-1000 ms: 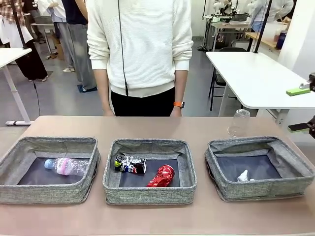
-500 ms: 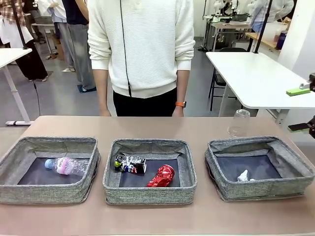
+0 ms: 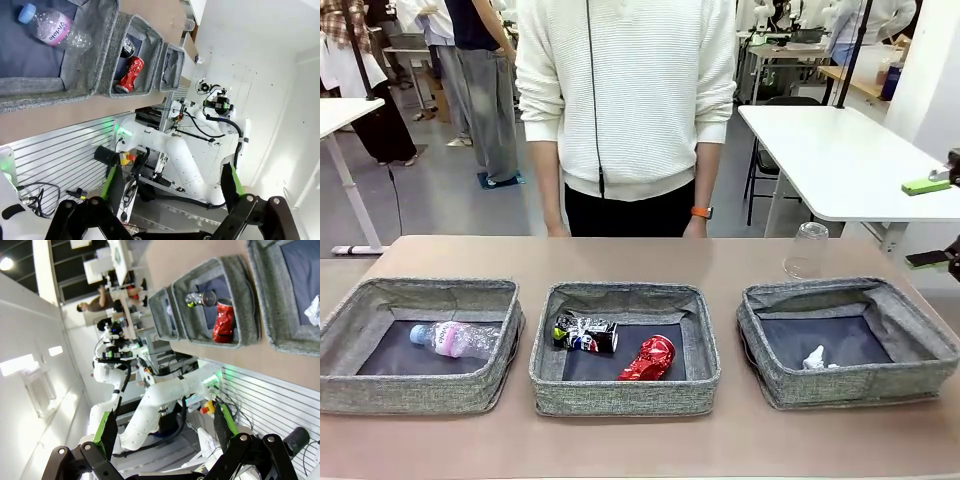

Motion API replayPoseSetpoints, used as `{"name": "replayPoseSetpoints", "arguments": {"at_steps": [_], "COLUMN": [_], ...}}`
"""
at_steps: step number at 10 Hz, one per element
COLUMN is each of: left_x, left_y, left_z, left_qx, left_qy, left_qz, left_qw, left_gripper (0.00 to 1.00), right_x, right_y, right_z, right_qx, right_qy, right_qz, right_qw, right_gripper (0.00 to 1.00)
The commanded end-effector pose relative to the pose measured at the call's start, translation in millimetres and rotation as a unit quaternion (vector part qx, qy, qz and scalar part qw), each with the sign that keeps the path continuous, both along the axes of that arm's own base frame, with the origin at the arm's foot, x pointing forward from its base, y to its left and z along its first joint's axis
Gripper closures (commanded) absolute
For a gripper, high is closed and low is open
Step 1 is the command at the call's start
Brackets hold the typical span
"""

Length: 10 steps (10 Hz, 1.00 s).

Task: Sort the waste into the appropriate baskets.
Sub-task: Place the picked waste into the Fabric basket indicated by the person, then pick up the waste item pointed out by the person.

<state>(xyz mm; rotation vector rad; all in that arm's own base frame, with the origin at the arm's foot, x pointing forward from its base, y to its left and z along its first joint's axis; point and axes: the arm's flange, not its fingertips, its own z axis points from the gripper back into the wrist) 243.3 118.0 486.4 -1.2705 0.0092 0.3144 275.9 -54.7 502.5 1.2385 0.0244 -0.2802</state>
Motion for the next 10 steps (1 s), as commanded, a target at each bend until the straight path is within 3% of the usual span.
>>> {"name": "replayPoseSetpoints", "arguments": {"at_steps": [1,10], "left_x": [0.8,0.8], "left_y": [1.1,1.1], "left_z": [1.3,1.3], "left_qx": [-0.007,-0.007], "left_qy": [-0.006,-0.006], "left_qz": [0.002,0.002], "left_qw": [1.000,1.000], "left_gripper": [0.00,0.00], "right_x": [3.2,3.2], "right_y": [1.2,1.2], "right_z": [1.5,1.5], "right_qx": [0.002,0.002], "right_qy": [-0.011,-0.011], "right_qz": [-0.002,-0.002], "right_qw": [1.000,1.000], "right_gripper": [0.00,0.00]}}
